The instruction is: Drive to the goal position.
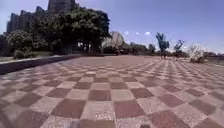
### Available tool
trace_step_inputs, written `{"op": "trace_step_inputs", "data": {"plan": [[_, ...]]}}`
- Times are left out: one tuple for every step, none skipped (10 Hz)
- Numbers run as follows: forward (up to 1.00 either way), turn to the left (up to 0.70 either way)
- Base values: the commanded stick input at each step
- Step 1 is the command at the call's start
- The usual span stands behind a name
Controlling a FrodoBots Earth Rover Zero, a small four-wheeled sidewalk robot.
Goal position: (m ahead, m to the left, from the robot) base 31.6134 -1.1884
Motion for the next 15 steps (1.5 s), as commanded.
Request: {"op": "trace_step_inputs", "data": {"plan": [[1.00,0.00],[1.00,0.00],[1.00,0.00],[1.00,0.00],[1.00,0.00],[1.00,0.00],[1.00,0.00],[1.00,0.00],[1.00,0.00],[1.00,0.00],[1.00,0.00],[1.00,0.00],[1.00,0.00],[1.00,0.00],[1.00,0.00]]}}
